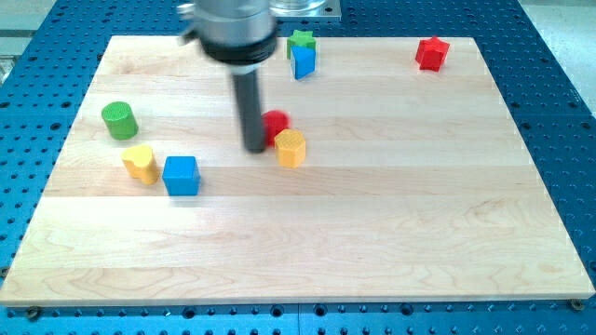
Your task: Push the red circle closer to the red star
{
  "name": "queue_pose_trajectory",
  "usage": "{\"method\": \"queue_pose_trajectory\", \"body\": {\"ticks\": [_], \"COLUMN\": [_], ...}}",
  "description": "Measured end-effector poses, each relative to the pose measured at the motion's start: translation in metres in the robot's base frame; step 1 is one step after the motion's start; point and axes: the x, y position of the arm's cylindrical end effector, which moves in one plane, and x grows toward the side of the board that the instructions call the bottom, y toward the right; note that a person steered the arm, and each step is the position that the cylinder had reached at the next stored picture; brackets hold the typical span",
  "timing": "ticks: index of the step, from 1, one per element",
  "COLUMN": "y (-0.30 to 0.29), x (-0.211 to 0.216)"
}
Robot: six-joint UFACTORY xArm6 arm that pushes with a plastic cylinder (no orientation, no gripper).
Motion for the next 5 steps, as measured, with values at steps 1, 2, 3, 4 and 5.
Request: {"method": "queue_pose_trajectory", "body": {"ticks": [1, 2, 3, 4, 5], "y": [0.099, 0.156, 0.185, 0.176, 0.158], "x": [-0.055, -0.081, -0.121, -0.121, -0.127]}}
